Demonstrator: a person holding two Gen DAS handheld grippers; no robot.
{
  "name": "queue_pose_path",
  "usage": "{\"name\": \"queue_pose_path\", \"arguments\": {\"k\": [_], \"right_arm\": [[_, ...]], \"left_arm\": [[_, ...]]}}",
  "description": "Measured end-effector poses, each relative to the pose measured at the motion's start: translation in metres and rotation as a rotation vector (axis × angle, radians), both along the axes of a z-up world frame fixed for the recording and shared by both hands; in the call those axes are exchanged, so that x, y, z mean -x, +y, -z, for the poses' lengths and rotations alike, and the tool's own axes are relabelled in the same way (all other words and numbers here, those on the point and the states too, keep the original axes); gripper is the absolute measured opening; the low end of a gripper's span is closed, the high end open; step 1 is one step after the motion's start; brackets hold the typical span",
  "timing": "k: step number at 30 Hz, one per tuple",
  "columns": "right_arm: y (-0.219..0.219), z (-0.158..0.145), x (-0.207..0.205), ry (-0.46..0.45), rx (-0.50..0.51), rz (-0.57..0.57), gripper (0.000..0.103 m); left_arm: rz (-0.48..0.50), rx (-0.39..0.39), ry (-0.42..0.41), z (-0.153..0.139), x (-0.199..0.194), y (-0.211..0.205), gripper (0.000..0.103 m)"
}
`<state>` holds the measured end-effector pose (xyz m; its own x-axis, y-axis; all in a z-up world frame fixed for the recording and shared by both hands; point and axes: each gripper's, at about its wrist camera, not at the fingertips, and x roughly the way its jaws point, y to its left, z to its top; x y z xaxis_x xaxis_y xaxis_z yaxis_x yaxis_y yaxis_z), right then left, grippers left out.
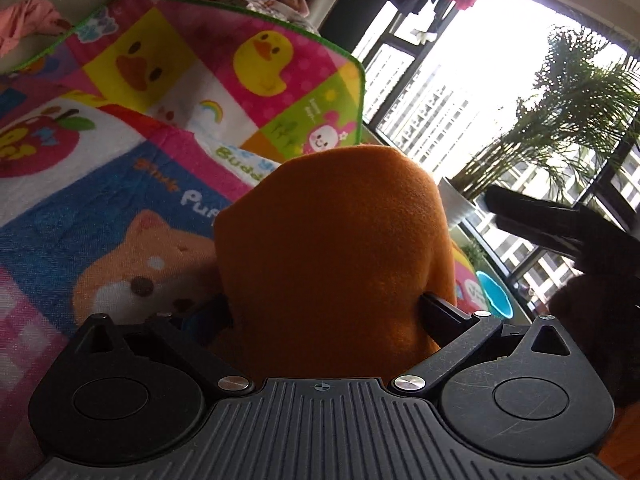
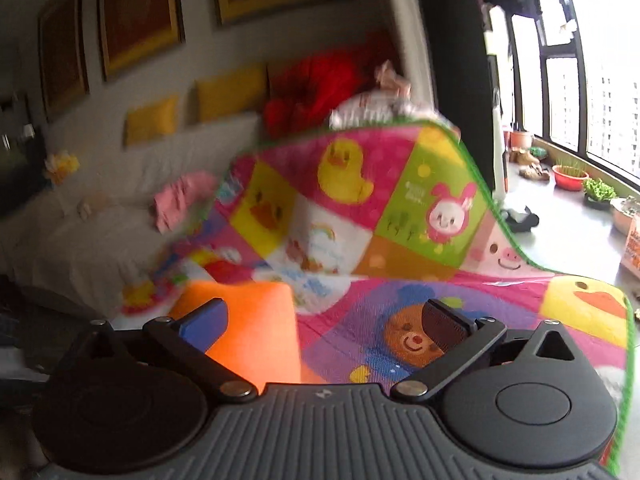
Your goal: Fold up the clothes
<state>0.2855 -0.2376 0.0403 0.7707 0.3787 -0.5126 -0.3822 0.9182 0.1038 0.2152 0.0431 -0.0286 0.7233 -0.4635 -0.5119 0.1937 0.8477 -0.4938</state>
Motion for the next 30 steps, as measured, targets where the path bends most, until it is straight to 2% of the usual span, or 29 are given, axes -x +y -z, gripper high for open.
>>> {"name": "queue_pose_path", "arguments": {"k": [4,6,9,14,17,20,22,24,27,30], "right_arm": [[0.048,0.047,-0.04,0.069,0.192,0.03,0.103],[0.051,0.06,-0.044,0.092,0.167,0.038,0.103],[0.039,0.055,-0.042,0.122,0.111,0.045,0.103],[-0.001,0.024,0.002,0.073,-0.003,-0.001,0.103],[-0.012,0.019,0.042,0.066,0.011,-0.061,0.103],[-0.008,0.03,0.078,0.08,0.043,-0.144,0.103],[0.004,0.048,0.094,0.103,0.095,-0.18,0.103],[0.014,0.068,0.101,0.105,0.136,-0.165,0.103],[0.014,0.072,0.107,0.102,0.104,-0.14,0.103],[0.013,0.071,0.113,0.096,0.118,-0.148,0.103]], "left_arm": [[-0.015,-0.039,0.005,0.002,0.003,0.007,0.103],[-0.018,-0.045,0.011,0.005,0.004,0.011,0.103],[-0.021,-0.054,0.02,0.009,0.006,0.017,0.103],[-0.006,-0.032,0.002,0.003,0.01,0.024,0.103],[-0.029,-0.007,-0.012,-0.004,0.01,0.032,0.103],[-0.07,-0.006,-0.048,-0.02,0.002,0.035,0.103],[-0.069,-0.03,-0.078,-0.03,-0.009,0.03,0.103],[-0.091,-0.103,-0.085,-0.036,-0.026,0.02,0.103],[-0.128,-0.205,-0.043,-0.028,-0.054,0.01,0.103],[-0.137,-0.212,0.024,-0.009,-0.07,0.012,0.103]]}}
